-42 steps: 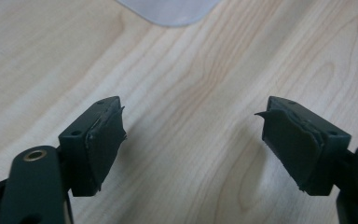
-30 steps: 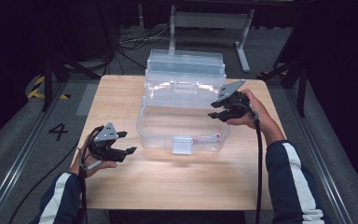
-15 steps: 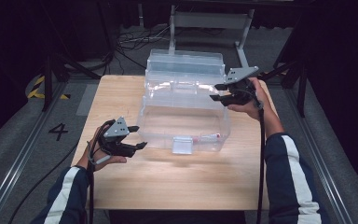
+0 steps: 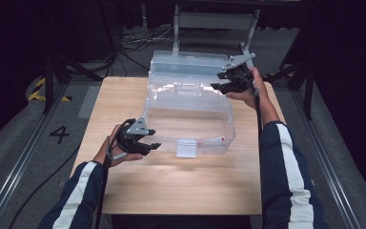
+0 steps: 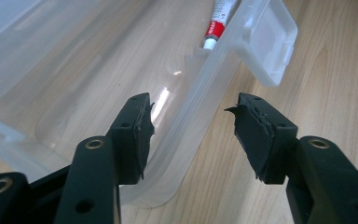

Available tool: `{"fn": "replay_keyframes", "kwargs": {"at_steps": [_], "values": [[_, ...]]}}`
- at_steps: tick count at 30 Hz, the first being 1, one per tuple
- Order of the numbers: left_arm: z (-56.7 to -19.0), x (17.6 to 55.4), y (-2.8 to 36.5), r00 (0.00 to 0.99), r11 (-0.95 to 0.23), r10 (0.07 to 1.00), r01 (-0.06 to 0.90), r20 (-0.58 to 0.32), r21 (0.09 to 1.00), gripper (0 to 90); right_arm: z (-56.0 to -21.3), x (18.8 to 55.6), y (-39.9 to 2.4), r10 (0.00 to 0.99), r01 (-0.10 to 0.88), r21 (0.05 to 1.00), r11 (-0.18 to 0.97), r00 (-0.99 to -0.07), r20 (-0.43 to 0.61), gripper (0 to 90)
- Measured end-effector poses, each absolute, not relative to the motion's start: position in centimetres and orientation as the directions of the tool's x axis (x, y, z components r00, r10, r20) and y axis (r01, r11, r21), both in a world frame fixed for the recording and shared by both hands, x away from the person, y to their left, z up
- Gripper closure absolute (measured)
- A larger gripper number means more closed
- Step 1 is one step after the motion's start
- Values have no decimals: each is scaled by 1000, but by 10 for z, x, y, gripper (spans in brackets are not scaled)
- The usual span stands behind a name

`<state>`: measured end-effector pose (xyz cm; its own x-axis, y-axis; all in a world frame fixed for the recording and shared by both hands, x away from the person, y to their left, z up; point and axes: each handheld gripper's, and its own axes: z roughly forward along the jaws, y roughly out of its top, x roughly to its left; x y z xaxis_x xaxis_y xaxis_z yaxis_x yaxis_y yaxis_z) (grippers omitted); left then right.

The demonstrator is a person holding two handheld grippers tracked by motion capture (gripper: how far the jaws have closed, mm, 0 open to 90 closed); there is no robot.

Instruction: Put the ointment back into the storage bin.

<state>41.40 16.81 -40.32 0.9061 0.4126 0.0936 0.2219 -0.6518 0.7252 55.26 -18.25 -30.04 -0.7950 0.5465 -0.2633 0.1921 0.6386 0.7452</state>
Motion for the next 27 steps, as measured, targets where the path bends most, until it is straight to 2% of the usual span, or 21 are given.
{"fn": "replay_keyframes", "kwargs": {"at_steps": [9,14,18,27], "values": [[-411,422,158,918,-693,385,222,92,685,527,-309,568,-177,564,239,722,649,-789,-246,514],[-412,428,155,924,-698,376,228,76,679,603,-312,574,-172,548,254,695,673,-802,-237,570],[-412,431,150,928,-736,359,214,102,643,672,-311,575,-168,533,251,682,688,-812,-239,622],[-408,436,138,946,-800,303,188,113,570,717,-305,571,-160,479,219,600,769,-819,-316,705]]}}
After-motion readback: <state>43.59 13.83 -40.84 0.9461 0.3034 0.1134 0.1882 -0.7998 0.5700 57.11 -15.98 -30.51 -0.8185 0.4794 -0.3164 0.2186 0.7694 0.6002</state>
